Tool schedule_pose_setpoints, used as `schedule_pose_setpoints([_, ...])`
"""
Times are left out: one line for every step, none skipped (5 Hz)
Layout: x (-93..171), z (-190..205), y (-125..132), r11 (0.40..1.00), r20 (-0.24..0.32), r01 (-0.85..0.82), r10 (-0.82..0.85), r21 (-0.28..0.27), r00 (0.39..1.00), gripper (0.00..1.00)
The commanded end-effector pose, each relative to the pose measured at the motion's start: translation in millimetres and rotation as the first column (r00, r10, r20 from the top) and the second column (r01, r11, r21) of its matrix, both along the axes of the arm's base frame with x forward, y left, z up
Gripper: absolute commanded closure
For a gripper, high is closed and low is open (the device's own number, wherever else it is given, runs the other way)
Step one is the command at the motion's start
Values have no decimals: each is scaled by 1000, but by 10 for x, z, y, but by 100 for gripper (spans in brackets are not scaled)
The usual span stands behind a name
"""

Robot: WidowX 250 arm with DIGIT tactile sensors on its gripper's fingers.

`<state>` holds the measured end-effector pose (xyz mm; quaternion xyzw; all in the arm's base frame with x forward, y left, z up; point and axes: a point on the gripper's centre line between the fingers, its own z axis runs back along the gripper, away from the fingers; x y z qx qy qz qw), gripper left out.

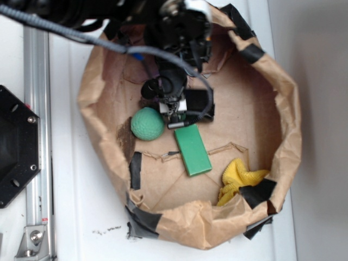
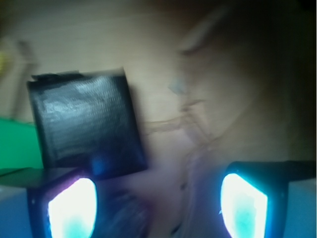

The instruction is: Grab the black box.

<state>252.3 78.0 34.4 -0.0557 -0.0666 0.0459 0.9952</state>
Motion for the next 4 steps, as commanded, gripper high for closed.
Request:
schedule_pose_setpoints([236, -32, -94, 996, 17, 22, -20, -89, 1000, 0])
schedule_pose_setpoints([310, 224, -283, 993, 33, 112, -111, -38, 993, 0])
schedule_pose_setpoints([361, 391, -426, 960, -15, 254, -254, 120, 967, 0])
schedule_pose_setpoints([301, 505, -375, 909, -50, 328, -327, 259, 944, 0])
